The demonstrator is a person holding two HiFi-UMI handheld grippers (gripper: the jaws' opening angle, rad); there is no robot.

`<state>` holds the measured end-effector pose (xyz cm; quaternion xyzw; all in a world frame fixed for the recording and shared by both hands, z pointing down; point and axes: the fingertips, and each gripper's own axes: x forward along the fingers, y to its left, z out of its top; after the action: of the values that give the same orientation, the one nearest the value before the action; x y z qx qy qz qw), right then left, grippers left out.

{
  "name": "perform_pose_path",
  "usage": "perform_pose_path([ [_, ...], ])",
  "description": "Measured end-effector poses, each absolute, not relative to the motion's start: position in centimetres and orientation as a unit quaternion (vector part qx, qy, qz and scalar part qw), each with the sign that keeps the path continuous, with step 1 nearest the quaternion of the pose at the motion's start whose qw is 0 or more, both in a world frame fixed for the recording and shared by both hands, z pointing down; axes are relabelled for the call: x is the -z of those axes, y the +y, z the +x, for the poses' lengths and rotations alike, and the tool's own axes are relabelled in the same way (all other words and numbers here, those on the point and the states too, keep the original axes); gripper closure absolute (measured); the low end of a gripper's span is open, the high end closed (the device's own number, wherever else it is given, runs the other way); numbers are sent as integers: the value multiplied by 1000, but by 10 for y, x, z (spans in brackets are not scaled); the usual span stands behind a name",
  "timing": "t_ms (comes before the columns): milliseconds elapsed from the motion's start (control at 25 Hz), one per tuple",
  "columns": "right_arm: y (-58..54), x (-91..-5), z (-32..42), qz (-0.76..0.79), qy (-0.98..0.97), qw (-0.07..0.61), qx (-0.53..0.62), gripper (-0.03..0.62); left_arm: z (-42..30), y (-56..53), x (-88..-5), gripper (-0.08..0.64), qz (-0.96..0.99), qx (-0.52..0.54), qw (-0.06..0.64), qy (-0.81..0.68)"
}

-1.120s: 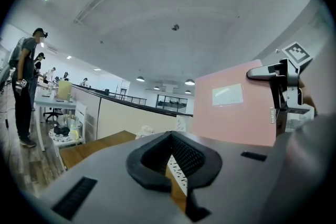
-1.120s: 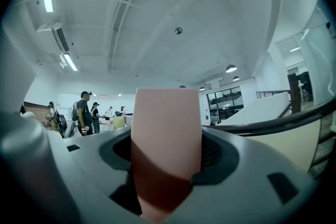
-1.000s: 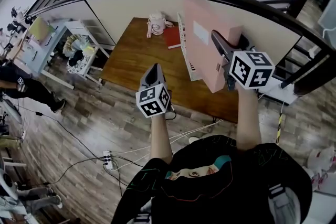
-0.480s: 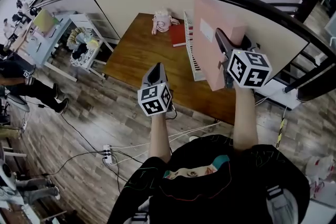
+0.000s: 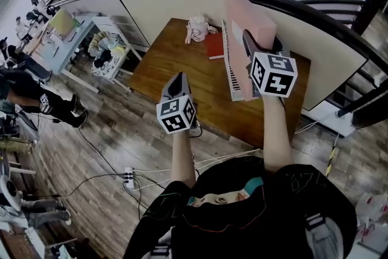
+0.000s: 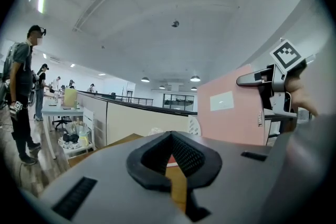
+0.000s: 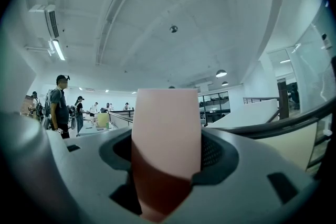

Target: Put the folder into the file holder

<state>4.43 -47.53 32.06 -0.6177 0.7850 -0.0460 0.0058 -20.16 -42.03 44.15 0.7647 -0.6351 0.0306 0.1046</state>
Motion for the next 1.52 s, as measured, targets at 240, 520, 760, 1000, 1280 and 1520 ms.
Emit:
perform_pose_path([
  [240,-500,-331,40,-615,787,-7,48,305,-203,-434,-439,560,756,-31,102,-646],
  [520,-519,-336,31,-628,777,-7,42,305,-211,-443,-454,560,751,-42,118,-648],
  [760,-525,-344,21,-645,764,12,16,305,-215,-460,-475,560,764,-60,136,-628],
  [1000,-524,-345,16,-663,748,30,-21,305,-229,-474,-506,560,773,-81,165,-607],
  [1280,-514,-339,22,-683,728,58,-27,310,-217,-485,-526,560,792,-83,189,-575],
  [1520,-506,-353,16,-686,723,67,-58,310,-211,-480,-539,560,802,-103,197,-554],
])
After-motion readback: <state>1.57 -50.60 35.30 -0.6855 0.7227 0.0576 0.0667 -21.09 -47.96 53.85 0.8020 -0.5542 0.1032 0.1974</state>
